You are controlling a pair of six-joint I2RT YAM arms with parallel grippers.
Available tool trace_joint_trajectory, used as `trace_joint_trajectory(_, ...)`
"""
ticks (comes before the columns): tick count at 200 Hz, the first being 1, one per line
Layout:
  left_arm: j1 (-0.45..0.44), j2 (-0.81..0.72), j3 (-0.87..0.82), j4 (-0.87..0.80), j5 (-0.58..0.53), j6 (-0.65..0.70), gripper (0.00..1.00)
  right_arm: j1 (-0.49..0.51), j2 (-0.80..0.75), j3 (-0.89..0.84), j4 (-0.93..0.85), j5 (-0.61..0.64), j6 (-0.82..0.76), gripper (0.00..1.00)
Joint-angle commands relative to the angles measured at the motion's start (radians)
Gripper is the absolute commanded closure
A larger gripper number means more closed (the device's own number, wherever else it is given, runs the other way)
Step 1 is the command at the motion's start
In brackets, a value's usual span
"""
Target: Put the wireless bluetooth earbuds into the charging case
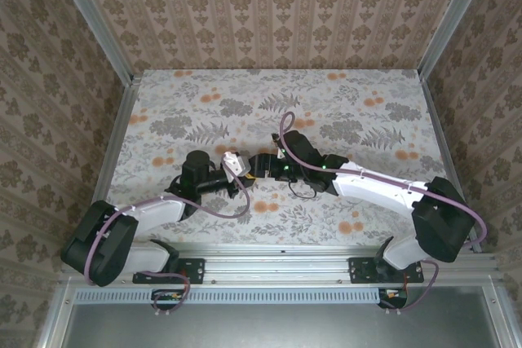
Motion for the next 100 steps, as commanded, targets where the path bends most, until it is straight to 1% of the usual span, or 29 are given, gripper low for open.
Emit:
trace_joint_trajectory(1, 0.005, -0.024, 0.031, 0.014, 0.004, -0.009, 0.99, 0.002, -0.048, -0.023, -0.031, 0.028, -0.021, 0.19)
trace_joint_trajectory(79, 0.008, -0.03, 0.029, 0.011, 0.002, -0.008, 0.99, -0.001, -0.061, -0.054, -0.043, 0.007, -0.013, 0.21)
trace_joint_trajectory(100, 0.011, -0.033, 0.028, 0.01, 0.002, -0.009, 0.99, -0.002, -0.069, -0.063, -0.06, 0.019, -0.008, 0.22)
